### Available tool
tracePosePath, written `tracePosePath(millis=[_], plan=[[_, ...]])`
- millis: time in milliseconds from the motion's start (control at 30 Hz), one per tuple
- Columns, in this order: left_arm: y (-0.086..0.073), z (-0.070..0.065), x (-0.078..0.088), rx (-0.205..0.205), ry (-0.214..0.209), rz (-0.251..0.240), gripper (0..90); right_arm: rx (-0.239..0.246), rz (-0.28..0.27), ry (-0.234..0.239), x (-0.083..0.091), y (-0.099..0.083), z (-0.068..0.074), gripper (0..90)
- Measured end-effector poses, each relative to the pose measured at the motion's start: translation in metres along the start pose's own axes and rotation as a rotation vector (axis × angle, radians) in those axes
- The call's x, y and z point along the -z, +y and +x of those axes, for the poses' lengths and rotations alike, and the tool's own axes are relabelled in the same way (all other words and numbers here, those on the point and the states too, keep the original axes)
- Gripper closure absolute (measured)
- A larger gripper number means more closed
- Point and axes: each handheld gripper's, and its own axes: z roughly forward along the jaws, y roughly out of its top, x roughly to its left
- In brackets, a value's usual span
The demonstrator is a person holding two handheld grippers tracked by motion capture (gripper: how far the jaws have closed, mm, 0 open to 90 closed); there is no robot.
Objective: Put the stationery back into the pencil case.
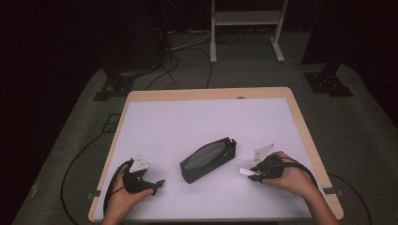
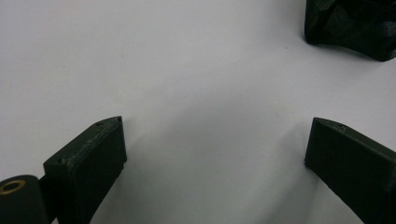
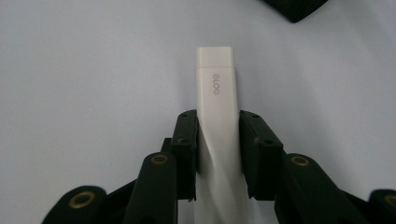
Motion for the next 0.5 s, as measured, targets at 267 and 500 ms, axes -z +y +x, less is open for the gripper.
tracePosePath(millis=[267,500], plan=[[0.0,0.0001,0.0,0.0,0.0,0.0,4.5,-0.029,0.002,0.007,0.0002,0.0005,-0.0016,68.5],[0.0,0.0001,0.0,0.001,0.0,0.0,4.5,-0.043,-0.015,0.021,0.0046,-0.0013,-0.0038,68.5]])
